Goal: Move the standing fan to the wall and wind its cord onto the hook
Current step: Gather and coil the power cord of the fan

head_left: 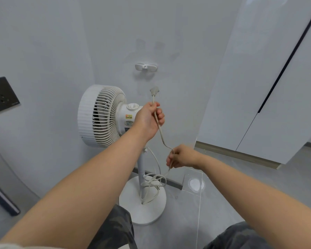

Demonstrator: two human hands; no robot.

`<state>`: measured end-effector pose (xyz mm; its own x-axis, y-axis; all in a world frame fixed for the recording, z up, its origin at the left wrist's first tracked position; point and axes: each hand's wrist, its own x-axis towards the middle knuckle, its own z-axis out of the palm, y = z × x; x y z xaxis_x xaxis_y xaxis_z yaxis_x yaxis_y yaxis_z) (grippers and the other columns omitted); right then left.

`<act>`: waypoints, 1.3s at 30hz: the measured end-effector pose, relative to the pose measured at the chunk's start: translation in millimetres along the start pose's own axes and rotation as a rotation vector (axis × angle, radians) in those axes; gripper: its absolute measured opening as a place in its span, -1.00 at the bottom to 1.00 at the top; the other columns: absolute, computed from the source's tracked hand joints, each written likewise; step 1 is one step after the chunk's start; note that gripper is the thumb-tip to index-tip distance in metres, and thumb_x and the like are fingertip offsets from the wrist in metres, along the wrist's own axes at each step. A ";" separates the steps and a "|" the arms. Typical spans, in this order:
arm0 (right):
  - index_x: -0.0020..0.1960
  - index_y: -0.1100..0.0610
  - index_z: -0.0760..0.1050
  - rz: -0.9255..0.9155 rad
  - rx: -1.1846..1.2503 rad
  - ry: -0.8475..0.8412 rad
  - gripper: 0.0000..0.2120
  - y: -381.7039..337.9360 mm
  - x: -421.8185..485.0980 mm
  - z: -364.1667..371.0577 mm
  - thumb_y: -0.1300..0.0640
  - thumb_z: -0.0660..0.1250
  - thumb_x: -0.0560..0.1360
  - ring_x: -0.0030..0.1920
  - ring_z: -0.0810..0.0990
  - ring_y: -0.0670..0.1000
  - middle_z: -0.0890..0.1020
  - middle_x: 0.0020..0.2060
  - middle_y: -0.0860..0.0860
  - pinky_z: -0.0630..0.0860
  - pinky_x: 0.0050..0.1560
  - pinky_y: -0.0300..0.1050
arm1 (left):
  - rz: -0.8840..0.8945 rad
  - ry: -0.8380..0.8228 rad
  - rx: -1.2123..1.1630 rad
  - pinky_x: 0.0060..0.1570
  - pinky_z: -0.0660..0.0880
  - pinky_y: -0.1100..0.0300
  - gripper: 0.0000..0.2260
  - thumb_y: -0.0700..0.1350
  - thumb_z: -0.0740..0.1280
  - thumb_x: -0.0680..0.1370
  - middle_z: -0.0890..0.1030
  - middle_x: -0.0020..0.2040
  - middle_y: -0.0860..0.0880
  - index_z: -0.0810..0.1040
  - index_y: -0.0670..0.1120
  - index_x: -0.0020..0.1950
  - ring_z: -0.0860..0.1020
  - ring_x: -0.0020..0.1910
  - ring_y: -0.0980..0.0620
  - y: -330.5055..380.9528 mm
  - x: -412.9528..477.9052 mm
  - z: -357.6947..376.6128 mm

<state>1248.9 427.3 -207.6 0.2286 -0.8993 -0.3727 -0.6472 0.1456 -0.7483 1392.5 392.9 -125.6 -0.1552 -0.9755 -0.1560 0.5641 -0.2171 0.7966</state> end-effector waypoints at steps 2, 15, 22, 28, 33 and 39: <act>-0.22 0.20 0.48 -0.003 0.153 0.004 -0.70 -2.8 -5.2 -6.2 0.26 0.08 0.63 -0.31 0.63 -0.02 0.65 -0.25 0.14 0.60 -0.10 -0.17 | 0.046 0.004 0.315 -0.29 0.41 0.23 -0.83 -0.12 0.11 0.63 0.50 -0.31 -0.01 0.47 -0.05 -0.08 0.48 -0.30 0.07 -2.1 3.3 -7.9; -0.17 0.23 0.40 -0.097 0.652 0.168 -0.74 -20.0 -9.5 -33.6 0.22 0.06 0.64 -0.42 0.66 -0.01 0.66 -0.43 0.10 0.59 -0.42 -0.24 | -0.329 -0.456 1.162 -0.13 0.45 0.22 -0.79 -0.03 0.29 0.55 0.67 -0.06 -0.11 0.60 -0.15 0.01 0.57 -0.11 0.02 -26.0 -8.6 -43.8; -0.07 0.26 0.44 -0.057 0.820 0.272 -0.80 -12.7 -9.1 -37.2 0.23 0.10 0.63 -0.46 0.64 -0.03 0.65 -0.47 0.08 0.58 -0.45 -0.24 | -0.114 -0.388 1.335 -0.02 0.57 0.23 -0.63 -0.43 0.37 0.42 0.67 0.02 -0.15 0.54 -0.20 0.20 0.63 -0.06 0.04 -24.8 -12.8 -57.4; 0.50 0.15 0.01 0.041 0.729 0.538 -0.37 -5.3 -4.7 -38.1 0.39 0.18 0.53 -0.43 0.56 0.03 0.54 -0.28 0.18 0.56 -0.40 -0.14 | 0.142 -0.208 1.135 -0.09 0.58 0.00 -0.71 -0.32 0.43 0.42 0.67 -0.21 -0.10 0.45 -0.06 0.02 0.61 -0.24 -0.04 -19.2 -15.0 -51.5; 0.20 0.12 0.55 -0.035 0.029 0.589 -0.71 -4.3 -3.8 -35.2 0.18 0.17 0.55 0.09 0.51 0.06 0.56 0.14 0.12 0.43 0.15 -0.10 | 0.243 -0.188 1.131 -0.18 0.55 0.07 -0.77 -0.31 0.42 0.42 0.67 -0.23 -0.07 0.43 -0.07 -0.06 0.58 -0.28 0.00 -18.6 -16.3 -38.6; 0.08 0.10 0.58 -0.175 0.135 0.371 -0.75 -15.7 -21.1 -28.8 0.26 0.20 0.50 0.19 0.41 -0.04 0.48 0.18 0.01 0.27 0.18 -0.20 | 0.340 -0.105 1.162 -0.30 0.51 0.15 -0.74 -0.30 0.43 0.41 0.67 -0.25 -0.04 0.40 -0.03 -0.28 0.59 -0.31 0.02 -19.9 -10.2 -31.8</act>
<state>1233.3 432.2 -172.2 0.0336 -0.9990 -0.0300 -0.5152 0.0084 -0.8570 1408.7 406.0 -158.4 -0.2360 -0.9571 0.1682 -0.4663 0.2633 0.8445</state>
